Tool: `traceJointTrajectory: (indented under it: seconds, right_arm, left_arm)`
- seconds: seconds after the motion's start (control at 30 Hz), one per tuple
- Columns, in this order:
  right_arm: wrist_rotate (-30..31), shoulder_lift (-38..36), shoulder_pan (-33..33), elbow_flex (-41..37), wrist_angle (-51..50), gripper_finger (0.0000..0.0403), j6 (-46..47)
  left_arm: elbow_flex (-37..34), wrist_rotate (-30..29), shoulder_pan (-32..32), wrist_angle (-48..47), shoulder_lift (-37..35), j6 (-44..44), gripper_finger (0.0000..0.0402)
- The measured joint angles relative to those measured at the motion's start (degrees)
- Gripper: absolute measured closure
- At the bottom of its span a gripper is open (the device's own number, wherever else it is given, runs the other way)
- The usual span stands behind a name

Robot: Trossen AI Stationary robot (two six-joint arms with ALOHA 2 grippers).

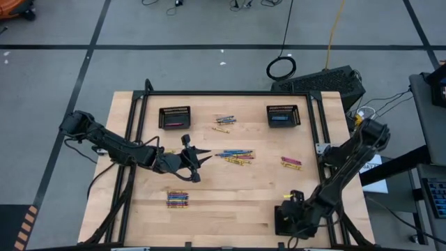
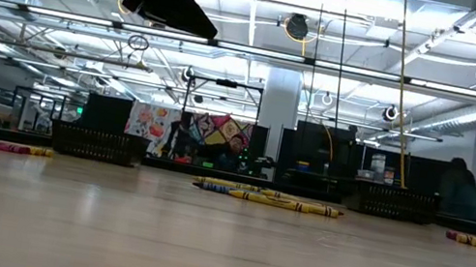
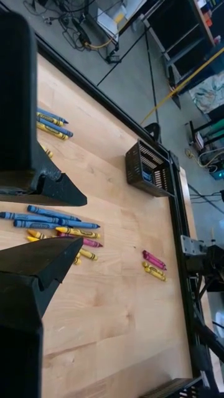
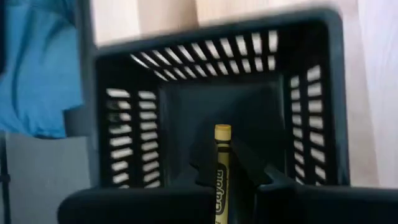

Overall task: Sort crayons
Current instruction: Put the yellow crayon into the bottom black bin, then put the red crayon into the top left black bin

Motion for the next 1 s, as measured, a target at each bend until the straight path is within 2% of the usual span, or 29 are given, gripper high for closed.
traceJointTrajectory:
  seconds: [0.37, 0.67, 0.83, 0.93, 1.0]
  right_arm:
    - [0.06, 0.66, -0.02, 0.0, -1.32, 0.0395, 0.82]
    - [1.58, 0.1, -0.11, 0.0, -1.34, 0.0335, -0.85]
    - [1.86, -4.13, -0.28, -0.02, -1.3, 0.0321, -0.41]
    - [5.98, -8.52, -0.79, -0.01, -0.76, 0.0322, -2.53]
    - [11.85, -11.76, -1.16, -0.02, -0.23, 0.0325, -7.39]
  left_arm:
    - [0.0, 0.0, 0.0, 0.02, 0.0, -0.02, 0.0313]
    - [0.0, 0.0, 0.0, 0.02, 0.0, -0.04, 0.0313]
    - [0.0, 0.0, 0.0, 0.04, 0.0, -0.07, 0.0313]
    - [0.0, 0.0, 0.0, 0.28, 0.0, -0.09, 0.0313]
    - [0.0, 0.0, 0.0, 0.83, 0.0, -0.03, 0.0313]
